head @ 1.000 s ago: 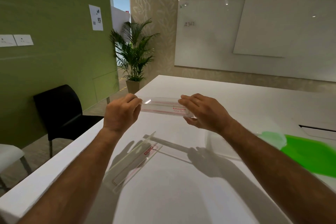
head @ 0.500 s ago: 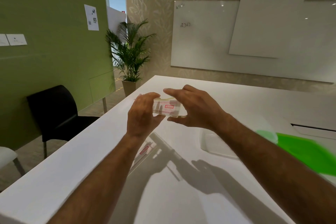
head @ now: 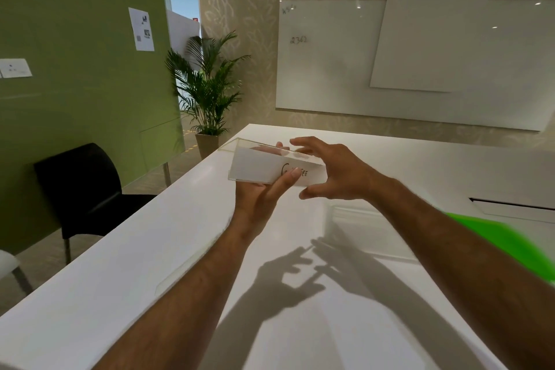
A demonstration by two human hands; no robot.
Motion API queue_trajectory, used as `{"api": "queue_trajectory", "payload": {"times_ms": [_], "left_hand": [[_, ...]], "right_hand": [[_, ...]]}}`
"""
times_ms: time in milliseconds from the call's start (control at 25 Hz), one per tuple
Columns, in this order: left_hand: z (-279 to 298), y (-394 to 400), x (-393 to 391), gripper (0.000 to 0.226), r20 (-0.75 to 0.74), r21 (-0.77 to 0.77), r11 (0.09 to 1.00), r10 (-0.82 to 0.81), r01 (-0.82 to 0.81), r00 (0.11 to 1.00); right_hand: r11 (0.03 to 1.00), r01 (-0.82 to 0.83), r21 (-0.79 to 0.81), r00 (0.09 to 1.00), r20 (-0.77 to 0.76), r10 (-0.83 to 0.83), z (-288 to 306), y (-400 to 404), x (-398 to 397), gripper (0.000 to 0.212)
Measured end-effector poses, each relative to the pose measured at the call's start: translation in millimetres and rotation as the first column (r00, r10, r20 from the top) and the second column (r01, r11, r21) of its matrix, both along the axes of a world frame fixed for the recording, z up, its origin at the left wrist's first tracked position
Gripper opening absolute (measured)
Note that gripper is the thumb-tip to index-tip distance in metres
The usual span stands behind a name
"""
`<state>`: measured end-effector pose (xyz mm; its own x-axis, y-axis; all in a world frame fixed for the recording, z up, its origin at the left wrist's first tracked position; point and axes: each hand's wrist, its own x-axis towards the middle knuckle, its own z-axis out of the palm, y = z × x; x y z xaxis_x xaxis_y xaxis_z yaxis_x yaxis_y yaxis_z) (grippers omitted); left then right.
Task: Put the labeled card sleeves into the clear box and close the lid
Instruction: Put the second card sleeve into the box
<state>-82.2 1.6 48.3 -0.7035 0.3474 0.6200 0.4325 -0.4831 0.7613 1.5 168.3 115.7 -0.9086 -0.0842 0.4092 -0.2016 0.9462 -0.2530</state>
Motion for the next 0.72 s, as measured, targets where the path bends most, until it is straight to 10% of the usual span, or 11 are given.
{"api": "queue_trajectory", "payload": {"times_ms": [480,720], "left_hand": [[3,20,-6,0.062,0.288,0.255,0.965,-0.141,0.066,0.947],[12,37,-14,0.05,-0.07,-0.316,0.949,-0.041,0.017,0.997]], "right_hand": [[0.983,0.16,0.09,0.983,0.081,-0.167,21,47,49,0.06],[0.921,0.325,0.215,0.929,0.109,-0.353,22,83,78,0.063]]}}
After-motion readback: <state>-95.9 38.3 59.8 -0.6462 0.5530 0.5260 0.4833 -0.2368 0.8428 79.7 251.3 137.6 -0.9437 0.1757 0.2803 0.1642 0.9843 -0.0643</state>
